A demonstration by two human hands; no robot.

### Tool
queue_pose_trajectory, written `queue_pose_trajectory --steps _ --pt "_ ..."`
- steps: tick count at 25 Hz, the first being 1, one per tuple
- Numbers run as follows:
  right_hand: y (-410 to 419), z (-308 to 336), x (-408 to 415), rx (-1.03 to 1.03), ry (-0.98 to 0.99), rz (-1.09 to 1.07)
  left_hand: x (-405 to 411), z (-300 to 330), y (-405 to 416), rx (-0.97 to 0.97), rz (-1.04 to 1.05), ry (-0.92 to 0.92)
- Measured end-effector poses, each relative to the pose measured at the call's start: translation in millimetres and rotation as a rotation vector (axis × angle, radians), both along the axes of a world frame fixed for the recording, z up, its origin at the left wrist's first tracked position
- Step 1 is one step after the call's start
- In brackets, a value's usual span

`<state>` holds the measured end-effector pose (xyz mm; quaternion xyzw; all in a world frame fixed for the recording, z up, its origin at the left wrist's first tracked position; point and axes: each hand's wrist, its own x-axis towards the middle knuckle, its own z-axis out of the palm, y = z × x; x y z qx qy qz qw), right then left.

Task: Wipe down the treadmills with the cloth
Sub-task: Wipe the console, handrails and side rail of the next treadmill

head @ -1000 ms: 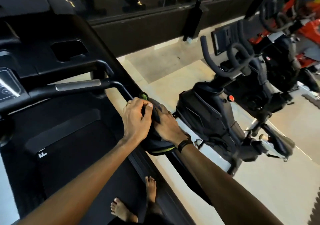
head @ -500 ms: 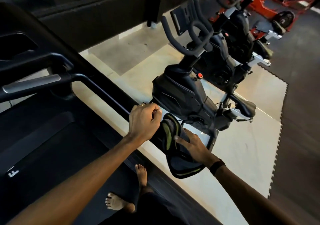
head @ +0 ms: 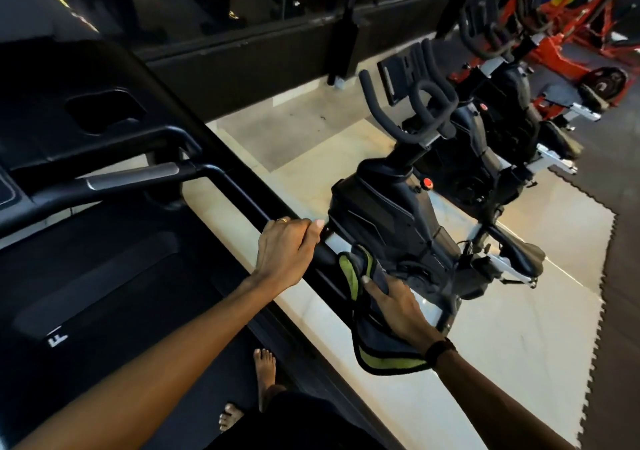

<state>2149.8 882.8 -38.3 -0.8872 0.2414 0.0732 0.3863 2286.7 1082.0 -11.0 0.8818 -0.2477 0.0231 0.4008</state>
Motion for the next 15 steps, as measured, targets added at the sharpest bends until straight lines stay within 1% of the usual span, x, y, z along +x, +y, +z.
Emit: queue_pose_trajectory --steps 6,15 --pt "43.6 5.4 81.0 -0.012 -0.070 0.107 24.1 8.5 59.5 0.035 0.183 -0.030" --pt "106.2 2.4 226.0 -0.005 -0.166 0.257 70.9 11.8 133.7 0.179 0.497 -0.012"
